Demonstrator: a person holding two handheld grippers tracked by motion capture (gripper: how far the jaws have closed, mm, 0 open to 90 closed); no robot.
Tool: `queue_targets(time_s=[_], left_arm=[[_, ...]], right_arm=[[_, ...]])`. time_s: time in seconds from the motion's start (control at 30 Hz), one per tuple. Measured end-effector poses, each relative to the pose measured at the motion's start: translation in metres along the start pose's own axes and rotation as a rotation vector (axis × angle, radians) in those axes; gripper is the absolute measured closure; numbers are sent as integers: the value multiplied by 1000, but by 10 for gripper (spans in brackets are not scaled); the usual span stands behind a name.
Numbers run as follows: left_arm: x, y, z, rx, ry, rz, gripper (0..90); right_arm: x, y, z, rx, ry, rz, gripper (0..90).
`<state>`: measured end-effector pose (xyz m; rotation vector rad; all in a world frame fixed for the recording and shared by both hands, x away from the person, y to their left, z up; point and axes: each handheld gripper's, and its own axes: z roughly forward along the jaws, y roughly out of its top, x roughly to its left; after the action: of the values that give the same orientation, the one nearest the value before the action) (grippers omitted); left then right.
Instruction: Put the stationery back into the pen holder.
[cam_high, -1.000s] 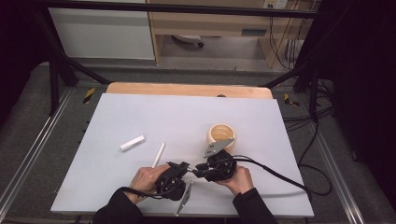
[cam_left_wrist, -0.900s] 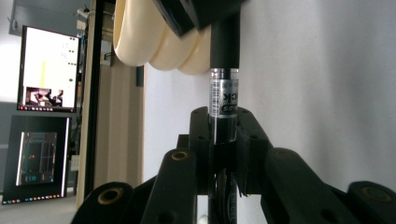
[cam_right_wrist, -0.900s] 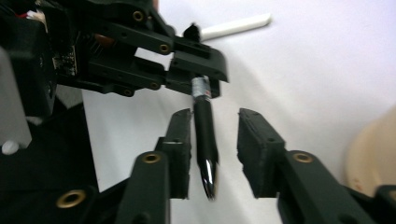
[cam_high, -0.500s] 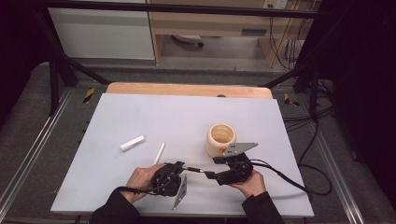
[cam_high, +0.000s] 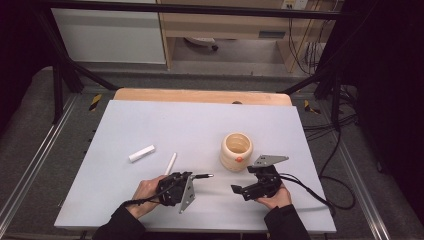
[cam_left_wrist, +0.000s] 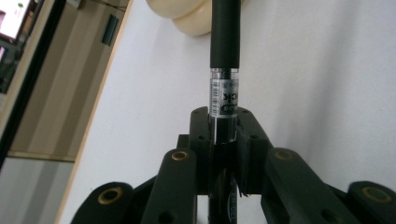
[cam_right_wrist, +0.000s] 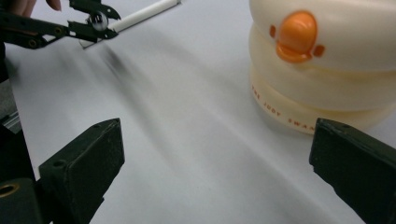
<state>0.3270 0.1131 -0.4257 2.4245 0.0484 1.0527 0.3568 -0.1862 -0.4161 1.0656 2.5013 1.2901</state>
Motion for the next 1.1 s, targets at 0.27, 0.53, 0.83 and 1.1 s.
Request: queue_targets(time_s=[0.27,0.53,0.83,1.1], left_arm=[[5,1,-2,-28,-37,-157,790],[14,4,-6,-38,-87,-317,790],[29,9,-7,-75,-157,-502,789],[46,21,-3,-115,-179,-636,790]], right_arm=[[-9,-13,-6,14,-53,3,6],[-20,-23,-12,-9,-76,19,4],[-28,-31,-21,-25,-90,25,4],[-31,-34,-23,-33,-96,27,4]])
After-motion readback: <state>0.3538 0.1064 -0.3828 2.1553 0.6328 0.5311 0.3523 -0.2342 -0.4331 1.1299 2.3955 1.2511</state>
